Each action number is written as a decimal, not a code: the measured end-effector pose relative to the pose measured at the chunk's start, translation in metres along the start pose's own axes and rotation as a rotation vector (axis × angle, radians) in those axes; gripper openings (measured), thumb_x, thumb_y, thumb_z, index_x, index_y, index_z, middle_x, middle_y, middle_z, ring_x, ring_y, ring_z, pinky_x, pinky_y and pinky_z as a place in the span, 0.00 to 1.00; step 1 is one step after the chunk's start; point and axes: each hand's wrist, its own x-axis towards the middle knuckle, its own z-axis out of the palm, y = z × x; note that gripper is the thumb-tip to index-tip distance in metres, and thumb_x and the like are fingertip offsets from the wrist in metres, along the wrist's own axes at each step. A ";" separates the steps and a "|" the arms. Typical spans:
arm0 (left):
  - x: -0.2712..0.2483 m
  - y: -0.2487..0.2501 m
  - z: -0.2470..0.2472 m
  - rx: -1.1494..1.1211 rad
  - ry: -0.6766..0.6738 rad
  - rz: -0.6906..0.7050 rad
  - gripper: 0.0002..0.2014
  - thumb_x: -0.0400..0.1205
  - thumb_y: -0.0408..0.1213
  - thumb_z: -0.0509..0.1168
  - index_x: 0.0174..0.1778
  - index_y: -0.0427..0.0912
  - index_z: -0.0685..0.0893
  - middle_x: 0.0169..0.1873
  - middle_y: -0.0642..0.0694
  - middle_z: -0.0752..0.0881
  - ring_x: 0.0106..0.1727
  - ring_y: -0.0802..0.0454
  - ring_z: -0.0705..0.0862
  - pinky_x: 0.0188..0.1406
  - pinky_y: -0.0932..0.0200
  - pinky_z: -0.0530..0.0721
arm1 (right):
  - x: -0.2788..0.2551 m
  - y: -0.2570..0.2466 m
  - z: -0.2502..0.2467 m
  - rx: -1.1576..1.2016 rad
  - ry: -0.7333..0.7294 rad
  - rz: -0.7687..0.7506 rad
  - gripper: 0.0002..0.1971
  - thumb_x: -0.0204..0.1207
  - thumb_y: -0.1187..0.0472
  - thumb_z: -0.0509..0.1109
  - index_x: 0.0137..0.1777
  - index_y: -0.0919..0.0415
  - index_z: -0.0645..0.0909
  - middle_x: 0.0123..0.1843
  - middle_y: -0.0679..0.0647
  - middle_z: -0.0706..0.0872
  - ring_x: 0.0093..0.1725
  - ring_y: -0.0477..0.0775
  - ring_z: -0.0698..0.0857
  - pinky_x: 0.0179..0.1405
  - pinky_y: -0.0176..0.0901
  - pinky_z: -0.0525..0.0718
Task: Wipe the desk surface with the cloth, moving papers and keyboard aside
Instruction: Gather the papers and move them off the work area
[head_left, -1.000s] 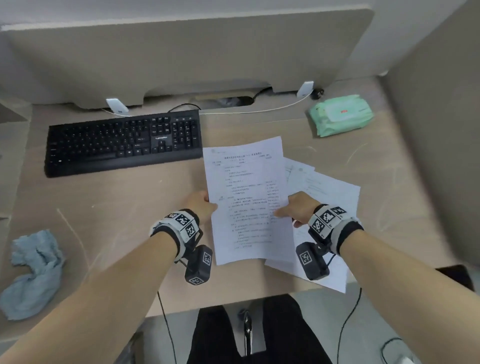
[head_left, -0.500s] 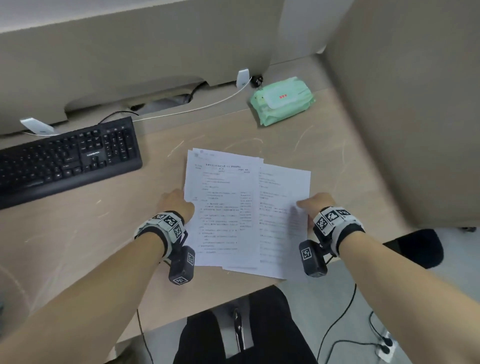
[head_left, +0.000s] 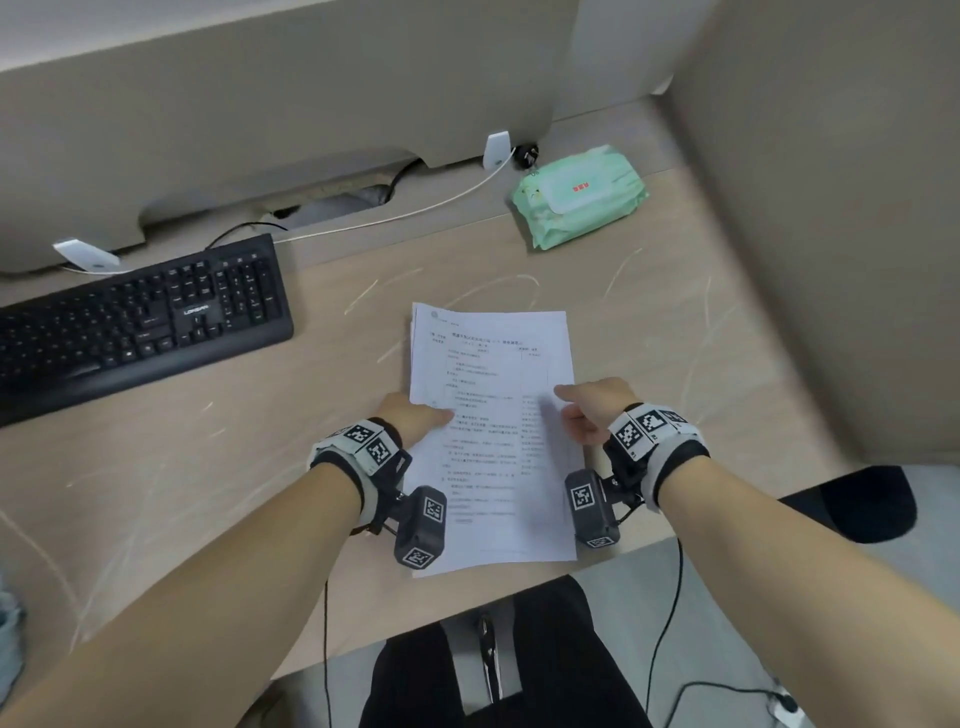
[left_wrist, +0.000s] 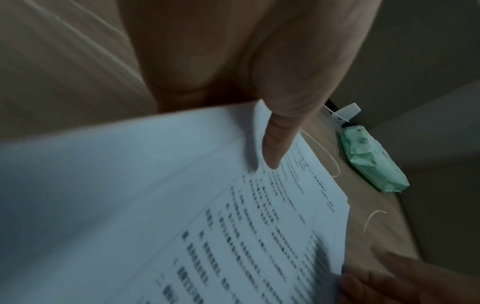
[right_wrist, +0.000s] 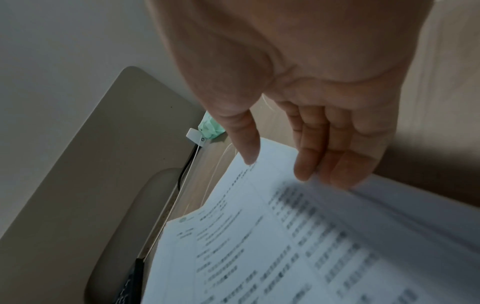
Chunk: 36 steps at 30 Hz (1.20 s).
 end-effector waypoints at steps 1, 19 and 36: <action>0.000 0.000 0.002 0.019 -0.007 0.007 0.17 0.77 0.34 0.74 0.62 0.35 0.85 0.58 0.41 0.88 0.55 0.40 0.88 0.59 0.46 0.86 | 0.001 0.000 0.003 0.006 -0.025 0.009 0.13 0.74 0.59 0.77 0.43 0.70 0.81 0.34 0.63 0.84 0.30 0.59 0.79 0.36 0.49 0.81; -0.083 0.056 -0.038 -0.121 0.258 0.351 0.15 0.72 0.17 0.61 0.52 0.29 0.83 0.37 0.41 0.84 0.39 0.47 0.82 0.30 0.64 0.80 | -0.061 -0.050 0.001 0.138 -0.197 -0.380 0.14 0.75 0.76 0.69 0.55 0.59 0.83 0.55 0.54 0.88 0.50 0.50 0.85 0.45 0.43 0.79; -0.089 0.050 -0.069 -0.088 0.311 0.473 0.10 0.74 0.19 0.67 0.44 0.37 0.86 0.42 0.41 0.83 0.47 0.48 0.80 0.50 0.52 0.78 | -0.085 -0.069 0.028 0.069 -0.029 -0.722 0.13 0.67 0.74 0.67 0.43 0.58 0.87 0.40 0.52 0.87 0.42 0.51 0.82 0.42 0.43 0.79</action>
